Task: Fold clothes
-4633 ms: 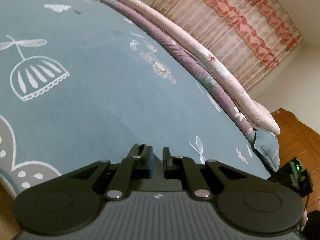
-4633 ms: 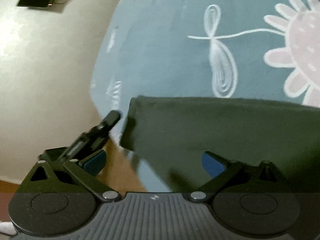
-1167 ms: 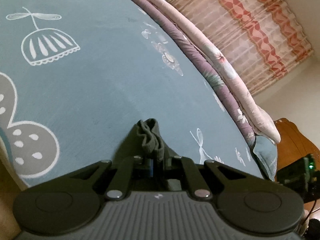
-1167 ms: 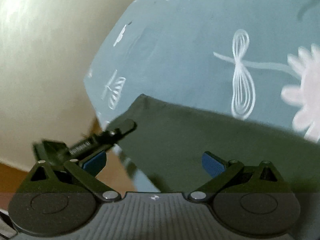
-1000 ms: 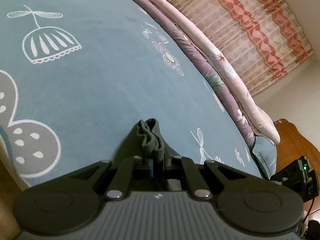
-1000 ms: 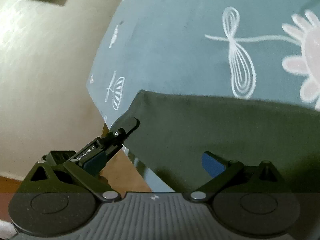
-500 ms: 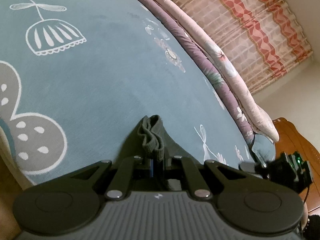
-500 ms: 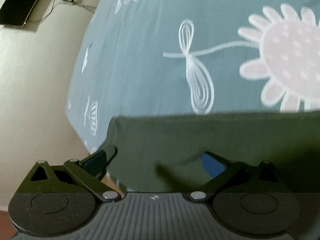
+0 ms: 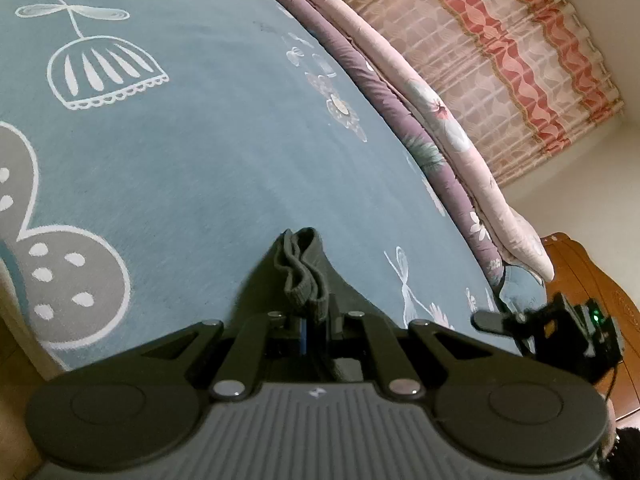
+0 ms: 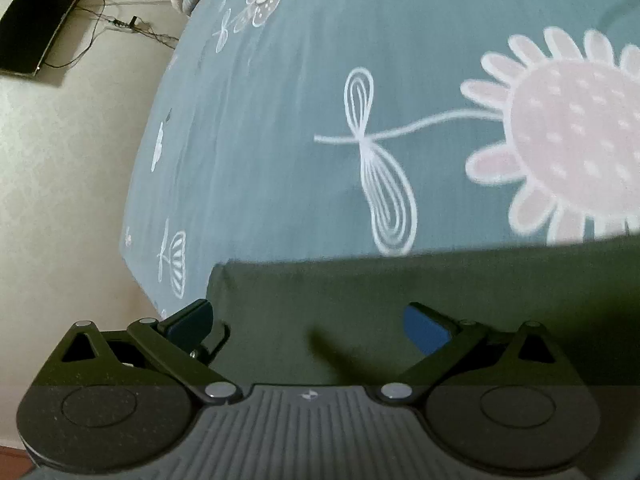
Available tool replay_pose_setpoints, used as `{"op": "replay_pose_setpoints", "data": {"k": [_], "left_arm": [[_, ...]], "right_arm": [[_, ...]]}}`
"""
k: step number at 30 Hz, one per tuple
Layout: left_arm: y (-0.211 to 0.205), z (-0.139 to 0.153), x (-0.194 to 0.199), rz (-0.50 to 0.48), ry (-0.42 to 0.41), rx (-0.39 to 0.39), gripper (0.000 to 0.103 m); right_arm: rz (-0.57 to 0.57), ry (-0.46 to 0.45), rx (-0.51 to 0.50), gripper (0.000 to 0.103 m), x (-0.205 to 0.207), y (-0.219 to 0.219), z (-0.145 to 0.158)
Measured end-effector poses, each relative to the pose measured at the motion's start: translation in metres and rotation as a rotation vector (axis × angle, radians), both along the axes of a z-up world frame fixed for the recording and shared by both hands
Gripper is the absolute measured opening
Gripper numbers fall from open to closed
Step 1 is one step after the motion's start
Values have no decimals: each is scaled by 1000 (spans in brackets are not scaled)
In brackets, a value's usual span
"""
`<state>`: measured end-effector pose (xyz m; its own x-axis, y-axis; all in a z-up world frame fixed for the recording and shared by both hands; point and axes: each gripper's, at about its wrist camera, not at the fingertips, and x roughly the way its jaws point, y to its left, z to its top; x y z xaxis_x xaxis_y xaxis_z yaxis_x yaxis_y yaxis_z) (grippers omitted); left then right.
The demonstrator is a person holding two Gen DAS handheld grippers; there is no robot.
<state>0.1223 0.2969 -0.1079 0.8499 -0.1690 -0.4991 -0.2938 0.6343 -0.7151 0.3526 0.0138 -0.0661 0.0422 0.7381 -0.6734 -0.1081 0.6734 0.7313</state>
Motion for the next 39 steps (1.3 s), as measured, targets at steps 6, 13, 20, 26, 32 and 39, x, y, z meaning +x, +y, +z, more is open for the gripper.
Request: {"op": "replay_pose_setpoints", "data": {"k": [6, 13, 20, 26, 32, 39], "left_arm": [[-2, 3, 0, -2, -6, 12, 6], [-7, 11, 2, -14, -6, 40, 6], [-22, 37, 3, -36, -40, 93, 6], [-49, 69, 5, -78, -81, 143, 6], [-87, 100, 6, -111, -123, 179, 6], [-139, 125, 16, -142, -138, 216, 6]], "right_arm": [[34, 74, -4, 103, -29, -3, -4], [56, 220, 18, 103, -57, -3, -21], [-25, 90, 15, 103, -49, -28, 8], [-141, 28, 26, 103, -42, -80, 22], [-191, 12, 59, 103, -37, -142, 27], [-199, -33, 106, 103, -45, -196, 35]]}}
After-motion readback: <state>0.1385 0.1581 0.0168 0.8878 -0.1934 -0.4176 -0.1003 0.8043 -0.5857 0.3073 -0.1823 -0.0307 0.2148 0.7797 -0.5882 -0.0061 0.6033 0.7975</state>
